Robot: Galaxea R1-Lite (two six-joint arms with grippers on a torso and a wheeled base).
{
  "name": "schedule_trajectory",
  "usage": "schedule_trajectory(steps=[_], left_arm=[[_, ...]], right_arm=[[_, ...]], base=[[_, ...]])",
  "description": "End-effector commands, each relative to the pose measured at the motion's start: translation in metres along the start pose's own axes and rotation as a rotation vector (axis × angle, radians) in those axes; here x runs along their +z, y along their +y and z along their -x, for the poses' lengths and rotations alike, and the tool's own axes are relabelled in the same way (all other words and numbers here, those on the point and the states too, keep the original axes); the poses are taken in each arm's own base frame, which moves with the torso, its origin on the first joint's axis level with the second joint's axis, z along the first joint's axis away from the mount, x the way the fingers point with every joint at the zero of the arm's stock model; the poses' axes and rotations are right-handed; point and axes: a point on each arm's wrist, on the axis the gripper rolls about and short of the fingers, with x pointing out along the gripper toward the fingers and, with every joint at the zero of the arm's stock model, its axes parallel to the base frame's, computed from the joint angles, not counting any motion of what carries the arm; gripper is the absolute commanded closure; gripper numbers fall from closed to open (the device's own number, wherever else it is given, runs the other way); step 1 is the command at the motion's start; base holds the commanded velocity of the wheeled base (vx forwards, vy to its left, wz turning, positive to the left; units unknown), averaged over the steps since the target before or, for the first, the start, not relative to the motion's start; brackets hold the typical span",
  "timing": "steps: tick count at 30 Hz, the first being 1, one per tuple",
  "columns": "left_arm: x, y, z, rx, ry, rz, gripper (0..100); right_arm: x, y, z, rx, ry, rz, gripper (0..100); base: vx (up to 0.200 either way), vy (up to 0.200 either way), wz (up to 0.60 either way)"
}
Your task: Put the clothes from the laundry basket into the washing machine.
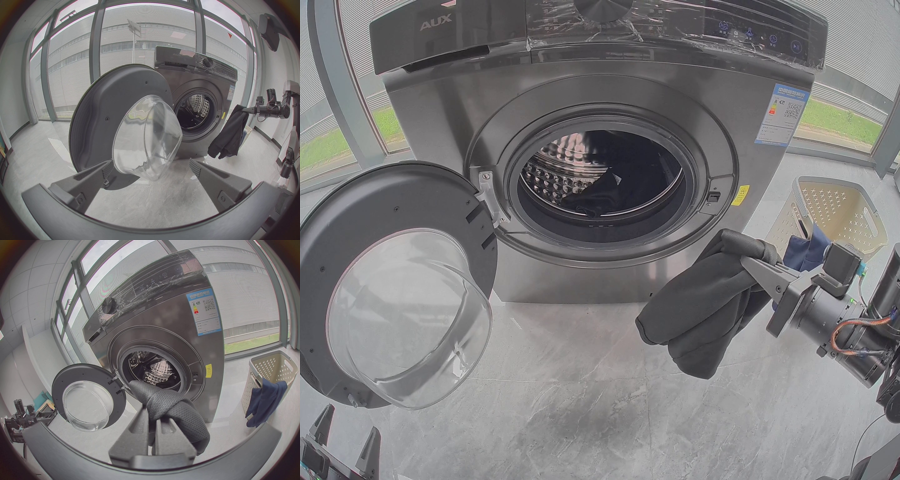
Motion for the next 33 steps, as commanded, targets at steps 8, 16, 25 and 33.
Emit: schedule_trajectory(steps=[8,16,25,33], left_arm=[[-0.005,0.0,0.0,0.0,0.003,-0.003,0],[-0.005,0.0,0.0,-0.003,0.003,-0.018,0],[-0.005,0.0,0.0,-0.002,0.003,-0.02,0],[-0.005,0.0,0.0,-0.002,0.001,-0.02,0]], right_arm=[[-0.004,0.005,-0.006,0.017,0.013,0.0,100],[-0.007,0.01,-0.007,0.042,0.027,0.003,100],[-0.003,0.017,-0.015,0.072,0.012,0.002,100],[0.005,0.025,-0.041,0.073,-0.025,-0.002,100]], base=[[0.0,-0.075,0.0],[0.0,0.0,0.0],[-0.067,0.0,0.0],[0.0,0.0,0.0]])
